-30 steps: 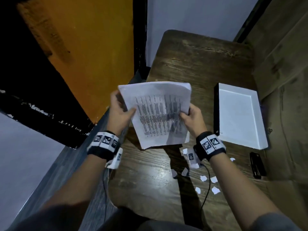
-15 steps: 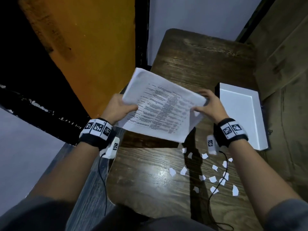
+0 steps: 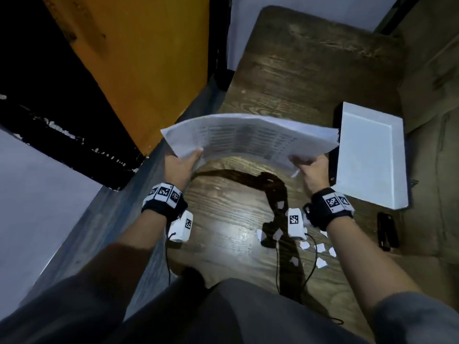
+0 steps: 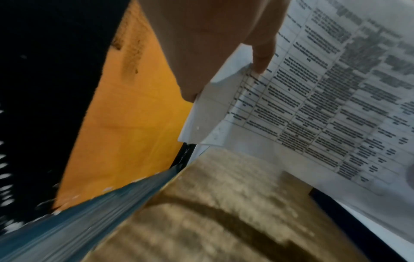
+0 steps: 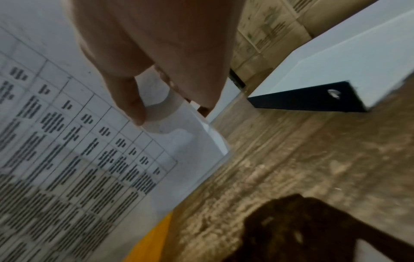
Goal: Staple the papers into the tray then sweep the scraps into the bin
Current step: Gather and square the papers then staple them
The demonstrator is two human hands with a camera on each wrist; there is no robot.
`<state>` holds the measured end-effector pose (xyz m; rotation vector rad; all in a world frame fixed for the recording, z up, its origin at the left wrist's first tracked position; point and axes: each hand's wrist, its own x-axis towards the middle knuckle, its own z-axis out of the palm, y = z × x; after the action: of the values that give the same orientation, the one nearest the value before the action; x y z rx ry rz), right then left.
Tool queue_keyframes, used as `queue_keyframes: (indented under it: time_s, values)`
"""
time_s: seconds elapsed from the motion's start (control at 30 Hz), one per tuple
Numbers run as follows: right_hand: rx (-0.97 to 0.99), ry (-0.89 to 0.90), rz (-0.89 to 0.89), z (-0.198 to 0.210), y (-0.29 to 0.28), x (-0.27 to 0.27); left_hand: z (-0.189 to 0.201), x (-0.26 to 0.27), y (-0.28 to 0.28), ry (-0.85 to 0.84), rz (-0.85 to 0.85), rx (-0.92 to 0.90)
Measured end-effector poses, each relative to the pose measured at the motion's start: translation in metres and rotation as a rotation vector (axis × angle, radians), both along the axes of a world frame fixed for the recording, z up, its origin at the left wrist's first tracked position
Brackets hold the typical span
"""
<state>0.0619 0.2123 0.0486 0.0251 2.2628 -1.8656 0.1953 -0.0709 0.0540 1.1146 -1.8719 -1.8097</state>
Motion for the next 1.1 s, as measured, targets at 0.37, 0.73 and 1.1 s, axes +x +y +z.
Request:
queue_keyframes:
  time_s: [0.37,0.73,1.1]
  values:
    - [0.192,-0.091,-0.028,-0.037,-0.013,0.005,-0.020,-0.003,0.003,-0.163,-0.058,0.007]
    - [0.391,0.216,0.110,0.034,-0.008,-0.035,0.130,-0.057,-0.019,0.022,-0.443,-0.729]
    - [0.035,0.048,0.328,0.060,-0.056,-0.020,0.148,-0.070,0.027,-0.101,-0.752,-1.123]
